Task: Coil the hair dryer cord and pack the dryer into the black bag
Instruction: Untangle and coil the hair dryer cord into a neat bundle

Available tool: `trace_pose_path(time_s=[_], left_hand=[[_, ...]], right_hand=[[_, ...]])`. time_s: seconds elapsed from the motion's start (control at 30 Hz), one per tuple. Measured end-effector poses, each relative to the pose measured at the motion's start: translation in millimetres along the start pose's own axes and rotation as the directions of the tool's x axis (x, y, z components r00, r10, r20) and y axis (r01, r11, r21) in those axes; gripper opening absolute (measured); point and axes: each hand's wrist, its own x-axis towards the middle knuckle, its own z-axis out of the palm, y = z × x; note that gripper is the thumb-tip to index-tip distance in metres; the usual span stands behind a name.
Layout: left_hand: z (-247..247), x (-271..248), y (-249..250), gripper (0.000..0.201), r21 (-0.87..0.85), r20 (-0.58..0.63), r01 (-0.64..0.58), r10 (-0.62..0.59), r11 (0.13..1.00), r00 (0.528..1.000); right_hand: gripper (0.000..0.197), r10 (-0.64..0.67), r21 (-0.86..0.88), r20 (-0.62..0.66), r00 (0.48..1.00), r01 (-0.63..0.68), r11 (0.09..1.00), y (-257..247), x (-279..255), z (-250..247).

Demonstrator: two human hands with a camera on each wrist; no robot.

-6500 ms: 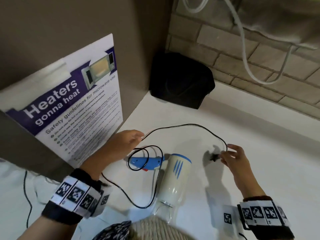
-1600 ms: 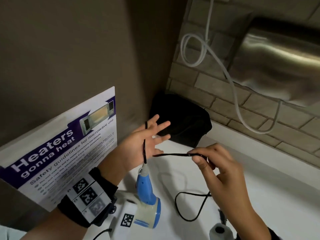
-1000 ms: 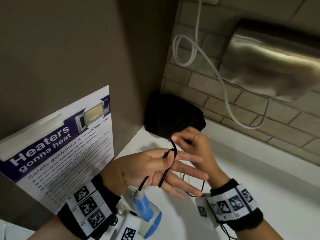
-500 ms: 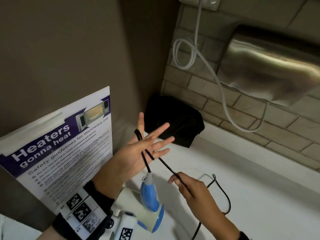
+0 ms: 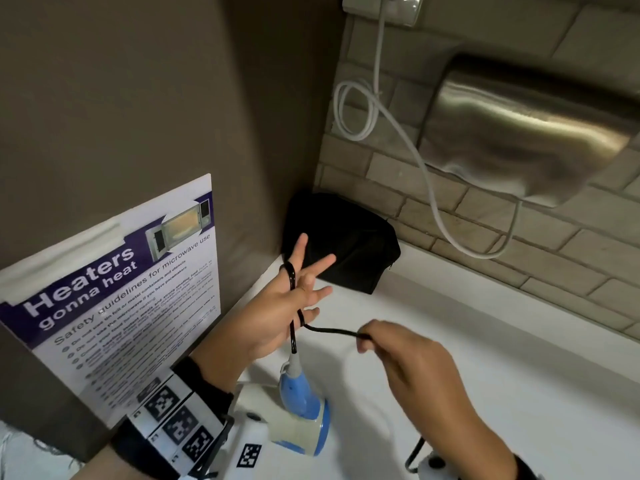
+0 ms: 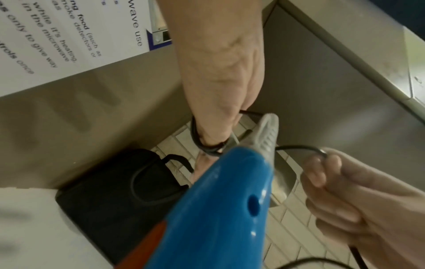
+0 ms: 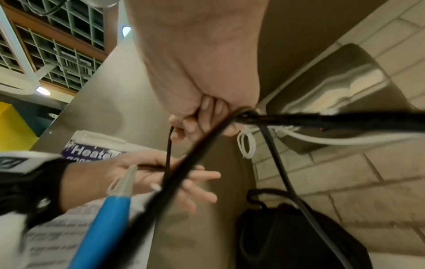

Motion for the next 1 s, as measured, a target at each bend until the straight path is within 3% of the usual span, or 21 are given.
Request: trace_pose_path(time_s=[0.23,0.4,0.5,0.57,0.73,0.77,0.83,0.93,1.0], left_hand=[[8.6,-14.9,9.5,0.053,0.068,0.249,0.092,-0.106,0.993,0.963],[9.2,-27.7,11.6,0.051,0.134,0.497,0.178,-0.221,0.975,0.839],[15.1,-32.7,11.8,0.042,0.119,0.633,0.215,-0.24,0.969,0.736],[18.7,-35.7,14.3,0.042,0.071,0.664,0.246,-0.23,0.967,0.711],[22.0,-31.3,16.3,0.07,-0.014,0.679,0.33,-0.233,0.944,0.696],[20.8,-30.0,15.9,0.074,-0.045,0.679,0.343,-0.223,0.938,0.699],[19.1,-27.1,14.8,0.079,-0.106,0.653,0.374,-0.219,0.921,0.725],[18.5,-24.1,10.4,0.073,-0.143,0.575,0.34,-0.202,0.93,0.793],[20.5,-24.6,8.7,0.07,-0.135,0.544,0.304,-0.186,0.943,0.818]], right_hand=[[0.019,-0.099,0.04,-0.11,0.989,0.103,0.994,-6.4,43.8,-24.5],[0.008,-0.115,0.139,-0.089,0.989,0.126,0.982,-6.2,66.7,-18.0],[0.017,-0.129,0.249,-0.013,0.992,0.128,0.96,-0.4,74.0,-6.5],[0.022,-0.106,0.332,0.044,0.993,0.085,0.939,2.9,74.0,2.6],[0.018,-0.08,0.506,0.233,0.969,-0.051,0.861,5.2,56.4,23.5],[0.025,-0.062,0.518,0.264,0.962,-0.088,0.851,5.7,53.4,23.8],[0.038,-0.028,0.546,0.318,0.948,-0.159,0.822,6.5,49.3,22.3],[0.029,-0.034,0.705,0.332,0.943,-0.224,0.673,4.0,47.7,21.6],[0.05,-0.081,0.793,0.334,0.939,-0.234,0.563,-0.6,46.1,15.0]])
